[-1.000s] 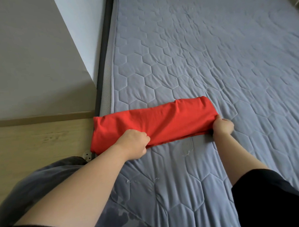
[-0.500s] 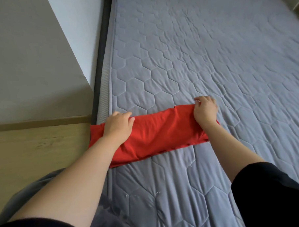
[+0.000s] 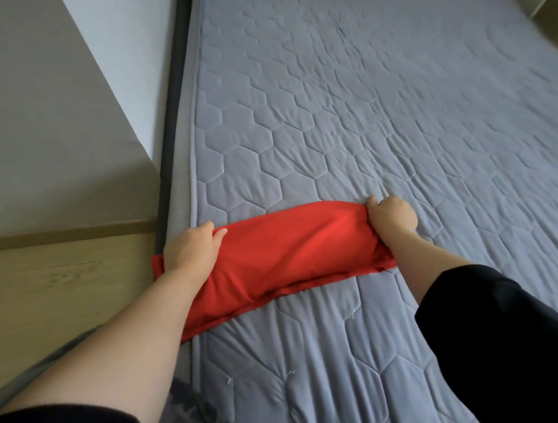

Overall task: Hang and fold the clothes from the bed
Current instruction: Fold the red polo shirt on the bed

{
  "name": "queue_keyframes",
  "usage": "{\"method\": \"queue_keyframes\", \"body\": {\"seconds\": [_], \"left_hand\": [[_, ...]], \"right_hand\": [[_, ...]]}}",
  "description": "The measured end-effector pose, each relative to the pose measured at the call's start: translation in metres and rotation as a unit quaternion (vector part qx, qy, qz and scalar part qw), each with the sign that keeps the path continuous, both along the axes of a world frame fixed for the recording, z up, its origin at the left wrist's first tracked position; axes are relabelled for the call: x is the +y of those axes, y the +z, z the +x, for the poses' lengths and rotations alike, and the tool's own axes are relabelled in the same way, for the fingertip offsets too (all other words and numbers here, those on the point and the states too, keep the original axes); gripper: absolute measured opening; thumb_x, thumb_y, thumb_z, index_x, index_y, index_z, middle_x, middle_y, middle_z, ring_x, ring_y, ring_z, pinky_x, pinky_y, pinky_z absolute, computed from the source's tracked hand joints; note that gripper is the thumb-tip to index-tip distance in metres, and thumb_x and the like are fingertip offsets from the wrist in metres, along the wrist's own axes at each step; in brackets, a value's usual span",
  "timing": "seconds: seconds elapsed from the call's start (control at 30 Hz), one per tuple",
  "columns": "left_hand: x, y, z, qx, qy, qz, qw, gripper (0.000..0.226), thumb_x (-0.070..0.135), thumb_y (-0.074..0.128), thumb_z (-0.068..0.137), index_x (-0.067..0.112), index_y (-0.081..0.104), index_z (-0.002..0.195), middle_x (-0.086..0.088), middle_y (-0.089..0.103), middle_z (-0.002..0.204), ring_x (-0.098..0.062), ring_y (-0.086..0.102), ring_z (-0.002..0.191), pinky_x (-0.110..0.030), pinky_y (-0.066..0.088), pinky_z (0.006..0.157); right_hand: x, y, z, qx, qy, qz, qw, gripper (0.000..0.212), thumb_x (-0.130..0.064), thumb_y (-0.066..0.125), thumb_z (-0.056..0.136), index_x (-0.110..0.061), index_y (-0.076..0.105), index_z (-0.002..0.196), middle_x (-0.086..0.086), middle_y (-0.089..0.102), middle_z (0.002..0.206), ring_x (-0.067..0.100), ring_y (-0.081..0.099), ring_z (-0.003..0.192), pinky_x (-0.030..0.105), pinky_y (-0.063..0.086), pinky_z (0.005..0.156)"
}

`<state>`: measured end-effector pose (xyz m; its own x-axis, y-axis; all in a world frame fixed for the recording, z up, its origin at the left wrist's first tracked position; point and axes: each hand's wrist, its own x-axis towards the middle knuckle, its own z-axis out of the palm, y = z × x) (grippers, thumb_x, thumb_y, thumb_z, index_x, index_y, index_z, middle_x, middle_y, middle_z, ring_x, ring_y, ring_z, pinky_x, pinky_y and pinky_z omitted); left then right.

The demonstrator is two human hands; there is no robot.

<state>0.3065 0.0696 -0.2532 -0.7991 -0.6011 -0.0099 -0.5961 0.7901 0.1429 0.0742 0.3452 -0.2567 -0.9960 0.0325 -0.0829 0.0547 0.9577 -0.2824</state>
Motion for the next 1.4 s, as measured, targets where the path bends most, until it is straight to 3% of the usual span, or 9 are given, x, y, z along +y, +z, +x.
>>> {"method": "queue_keyframes", "body": {"seconds": [0.2, 0.33, 0.47, 0.67, 0.77, 0.9, 1.1, 1.2, 1.4], "left_hand": [[0.007, 0.007, 0.0, 0.068, -0.075, -0.054, 0.993, 0.03, 0.032, 0.059, 0.09, 0.007, 0.061, 0.106, -0.016, 0.062, 0.1, -0.036, 0.055, 0.095, -0.044, 0.042, 0.077], [0.027, 0.005, -0.002, 0.062, -0.172, -0.046, 0.982, 0.052, 0.038, 0.049, 0.093, 0.011, 0.047, 0.137, -0.013, 0.051, 0.134, -0.031, 0.043, 0.127, -0.048, 0.033, 0.104], [0.035, -0.005, 0.007, -0.034, -0.17, -0.032, 0.984, 0.058, 0.047, 0.031, 0.097, 0.024, 0.024, 0.15, -0.003, 0.028, 0.154, -0.02, 0.016, 0.145, -0.046, 0.013, 0.115], [0.012, 0.0, 0.029, -0.068, -0.014, 0.051, 0.996, 0.055, 0.05, 0.03, 0.098, 0.027, 0.027, 0.148, 0.002, 0.023, 0.156, -0.022, 0.015, 0.144, -0.05, 0.012, 0.115], [0.001, 0.008, 0.038, 0.014, 0.115, 0.167, 0.979, 0.052, 0.042, 0.043, 0.096, 0.017, 0.04, 0.142, -0.008, 0.038, 0.147, -0.028, 0.033, 0.135, -0.043, 0.027, 0.111], [-0.022, 0.025, 0.054, 0.155, 0.279, 0.312, 0.895, 0.041, 0.026, 0.054, 0.093, 0.007, 0.053, 0.129, -0.015, 0.056, 0.129, -0.031, 0.052, 0.119, -0.031, 0.039, 0.091], [-0.048, 0.028, 0.079, 0.199, 0.335, 0.394, 0.832, 0.03, 0.028, 0.058, 0.089, 0.002, 0.065, 0.077, -0.021, 0.068, 0.091, -0.034, 0.065, 0.086, -0.037, 0.052, 0.079], [-0.049, 0.023, 0.084, 0.22, 0.348, 0.462, 0.785, 0.035, 0.035, 0.06, 0.089, 0.012, 0.059, 0.063, -0.009, 0.064, 0.068, -0.021, 0.06, 0.055, -0.032, 0.05, 0.058], [-0.054, 0.02, 0.075, 0.186, 0.263, 0.448, 0.834, 0.046, 0.052, 0.061, 0.083, 0.011, 0.062, 0.061, -0.005, 0.065, 0.059, -0.017, 0.062, 0.051, -0.025, 0.048, 0.049]], "right_hand": [[-0.025, 0.017, 0.015, 0.099, 0.05, 0.037, 0.993, 0.036, -0.026, 0.037, 0.097, -0.002, 0.058, 0.114, 0.018, 0.054, 0.124, 0.036, 0.043, 0.119, 0.045, 0.029, 0.1], [-0.051, 0.017, 0.062, 0.188, 0.202, -0.064, 0.959, 0.039, -0.023, 0.047, 0.093, -0.004, 0.054, 0.126, 0.019, 0.048, 0.138, 0.034, 0.037, 0.133, 0.048, 0.019, 0.112], [-0.047, -0.014, 0.098, 0.074, 0.273, -0.002, 0.959, 0.048, -0.032, 0.036, 0.098, -0.012, 0.039, 0.143, 0.008, 0.032, 0.153, 0.022, 0.021, 0.144, 0.05, 0.007, 0.116], [-0.057, -0.007, 0.093, -0.001, 0.234, 0.023, 0.972, 0.053, -0.035, 0.026, 0.098, -0.017, 0.028, 0.147, 0.004, 0.022, 0.157, 0.018, 0.011, 0.146, 0.054, 0.001, 0.116], [-0.072, 0.01, 0.103, -0.009, 0.197, -0.001, 0.98, 0.056, -0.035, 0.027, 0.098, -0.012, 0.025, 0.148, 0.007, 0.02, 0.158, 0.021, 0.008, 0.147, 0.055, 0.0, 0.115], [-0.117, 0.026, 0.142, 0.09, 0.295, -0.087, 0.947, 0.053, -0.026, 0.039, 0.097, -0.007, 0.032, 0.146, 0.012, 0.025, 0.155, 0.025, 0.015, 0.146, 0.049, 0.005, 0.116], [-0.161, -0.003, 0.193, 0.061, 0.359, -0.03, 0.931, 0.052, -0.035, 0.037, 0.098, -0.013, 0.036, 0.144, 0.007, 0.029, 0.155, 0.021, 0.016, 0.146, 0.047, 0.001, 0.117], [-0.158, -0.022, 0.199, 0.077, 0.352, -0.019, 0.933, 0.052, -0.032, 0.037, 0.094, -0.011, 0.043, 0.141, 0.008, 0.037, 0.151, 0.021, 0.024, 0.144, 0.047, 0.004, 0.117], [-0.161, -0.028, 0.202, 0.124, 0.335, -0.045, 0.933, 0.064, -0.034, 0.027, 0.081, -0.005, 0.056, 0.129, 0.015, 0.052, 0.138, 0.03, 0.042, 0.134, 0.054, 0.017, 0.113]]}}
